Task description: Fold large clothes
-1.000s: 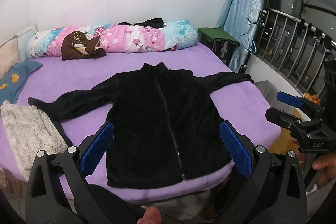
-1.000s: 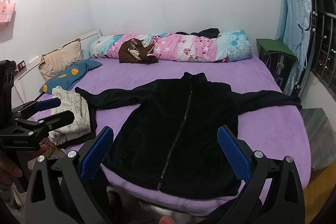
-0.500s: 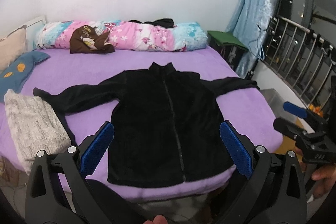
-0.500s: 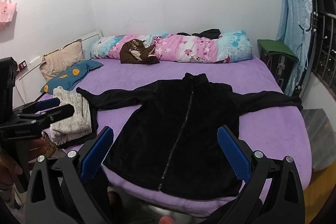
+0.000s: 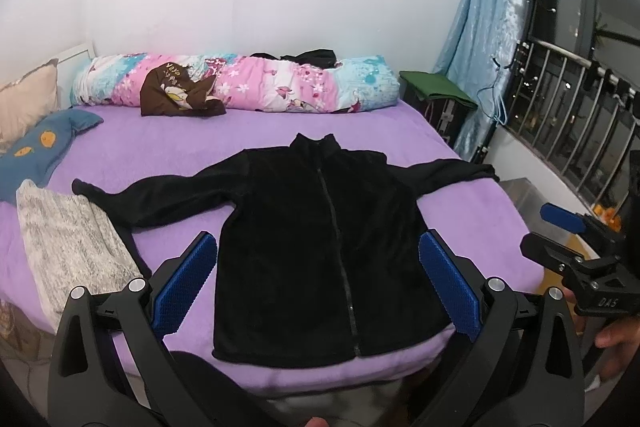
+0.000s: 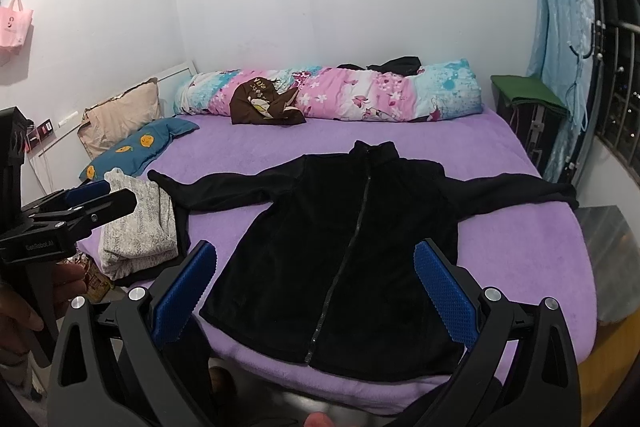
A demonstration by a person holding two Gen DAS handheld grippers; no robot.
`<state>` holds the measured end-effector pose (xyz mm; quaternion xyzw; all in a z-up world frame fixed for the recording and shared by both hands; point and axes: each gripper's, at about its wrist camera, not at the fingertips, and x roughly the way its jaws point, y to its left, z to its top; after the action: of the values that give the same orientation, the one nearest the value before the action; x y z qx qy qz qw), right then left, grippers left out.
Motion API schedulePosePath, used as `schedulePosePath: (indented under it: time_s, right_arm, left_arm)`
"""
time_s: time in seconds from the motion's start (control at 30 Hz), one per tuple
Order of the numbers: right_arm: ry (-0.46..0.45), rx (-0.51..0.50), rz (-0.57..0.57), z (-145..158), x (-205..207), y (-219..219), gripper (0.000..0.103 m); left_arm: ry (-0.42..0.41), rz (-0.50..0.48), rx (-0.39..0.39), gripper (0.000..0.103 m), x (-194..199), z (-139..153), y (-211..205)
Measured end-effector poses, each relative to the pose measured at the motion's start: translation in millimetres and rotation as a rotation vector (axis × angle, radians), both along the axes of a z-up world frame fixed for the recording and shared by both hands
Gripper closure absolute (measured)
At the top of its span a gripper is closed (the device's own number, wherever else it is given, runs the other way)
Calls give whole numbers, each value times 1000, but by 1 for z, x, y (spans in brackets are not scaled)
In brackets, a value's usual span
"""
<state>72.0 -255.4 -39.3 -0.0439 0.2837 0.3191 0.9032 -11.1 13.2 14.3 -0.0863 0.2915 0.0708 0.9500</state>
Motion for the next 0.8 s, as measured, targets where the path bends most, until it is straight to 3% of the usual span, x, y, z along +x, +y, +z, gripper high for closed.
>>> schedulePosePath:
  time_s: [0.5, 0.8]
  right_arm:
    - [23, 21, 3, -3, 2, 2, 6]
    - [44, 43, 41, -5, 6, 24, 6]
  left_arm:
    - [15, 11, -9, 6, -1, -4, 6]
    - [16, 70, -38, 6, -7, -8, 22]
